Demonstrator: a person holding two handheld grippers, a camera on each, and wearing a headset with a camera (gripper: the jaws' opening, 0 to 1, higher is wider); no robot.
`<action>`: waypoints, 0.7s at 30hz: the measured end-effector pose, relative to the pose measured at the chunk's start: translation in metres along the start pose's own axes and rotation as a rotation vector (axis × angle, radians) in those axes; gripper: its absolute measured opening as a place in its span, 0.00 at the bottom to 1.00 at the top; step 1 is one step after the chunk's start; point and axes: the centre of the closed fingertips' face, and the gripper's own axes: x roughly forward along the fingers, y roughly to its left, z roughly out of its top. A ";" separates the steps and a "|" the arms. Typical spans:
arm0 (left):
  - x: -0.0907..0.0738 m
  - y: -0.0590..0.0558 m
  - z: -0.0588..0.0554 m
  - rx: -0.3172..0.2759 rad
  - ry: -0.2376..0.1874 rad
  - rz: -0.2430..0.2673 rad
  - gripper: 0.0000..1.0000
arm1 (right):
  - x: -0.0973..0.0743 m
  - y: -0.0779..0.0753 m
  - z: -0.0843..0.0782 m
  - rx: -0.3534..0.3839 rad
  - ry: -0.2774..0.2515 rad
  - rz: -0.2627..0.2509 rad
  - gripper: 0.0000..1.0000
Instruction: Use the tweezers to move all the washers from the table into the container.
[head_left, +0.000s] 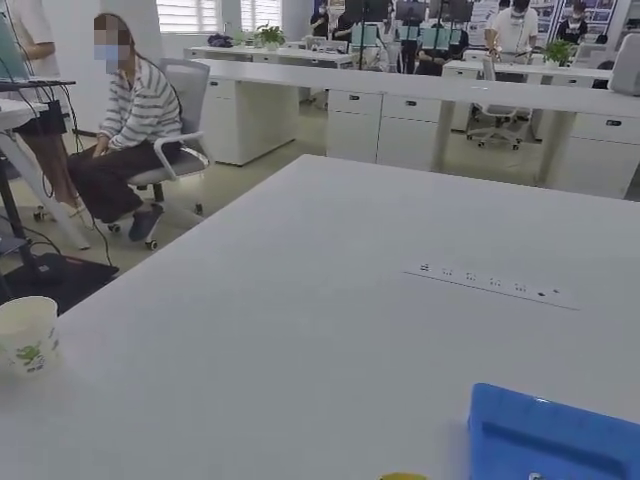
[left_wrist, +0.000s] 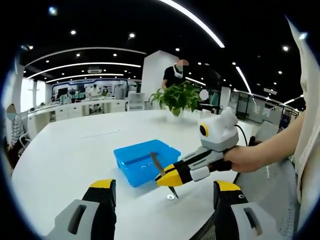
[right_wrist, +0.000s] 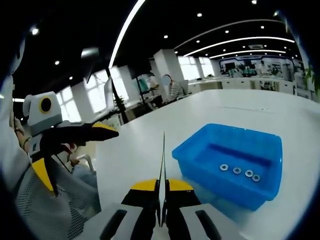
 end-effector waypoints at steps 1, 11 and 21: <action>0.000 0.000 0.000 0.000 0.000 -0.001 0.81 | 0.000 0.002 0.001 -0.012 -0.005 0.006 0.01; 0.000 -0.001 -0.002 -0.016 0.009 -0.016 0.79 | 0.003 0.012 0.011 -0.080 -0.096 0.053 0.02; -0.004 -0.002 0.013 -0.280 -0.074 -0.113 0.49 | 0.001 0.040 0.007 -0.231 -0.059 0.122 0.02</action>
